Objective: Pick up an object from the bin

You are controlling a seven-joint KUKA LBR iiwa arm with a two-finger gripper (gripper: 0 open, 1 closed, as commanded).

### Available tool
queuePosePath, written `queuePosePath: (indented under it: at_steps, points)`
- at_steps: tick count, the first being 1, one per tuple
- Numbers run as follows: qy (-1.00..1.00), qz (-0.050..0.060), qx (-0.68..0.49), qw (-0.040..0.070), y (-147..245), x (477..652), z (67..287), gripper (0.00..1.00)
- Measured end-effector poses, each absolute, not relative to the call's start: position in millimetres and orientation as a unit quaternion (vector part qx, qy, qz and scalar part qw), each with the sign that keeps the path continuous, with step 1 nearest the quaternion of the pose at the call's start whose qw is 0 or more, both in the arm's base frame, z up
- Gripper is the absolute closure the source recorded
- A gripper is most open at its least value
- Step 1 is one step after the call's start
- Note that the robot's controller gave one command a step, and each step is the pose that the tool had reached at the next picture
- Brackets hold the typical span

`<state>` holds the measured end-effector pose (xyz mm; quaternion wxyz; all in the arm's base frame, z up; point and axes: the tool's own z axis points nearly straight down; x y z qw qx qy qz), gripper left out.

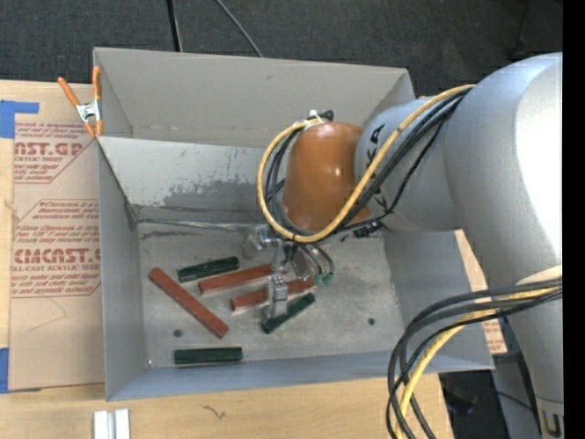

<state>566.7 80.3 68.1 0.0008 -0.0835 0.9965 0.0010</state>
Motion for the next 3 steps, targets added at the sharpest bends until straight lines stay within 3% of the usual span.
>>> queuePosePath:
  at_steps: [1,2,3]
  points:
    - [0.997,0.001,-0.083,0.001,81,567.1,68,0.00]
    - [0.997,0.001,-0.083,0.001,81,567.2,68,1.00]
    - [0.997,0.001,-0.083,0.002,82,568.0,107,1.00]
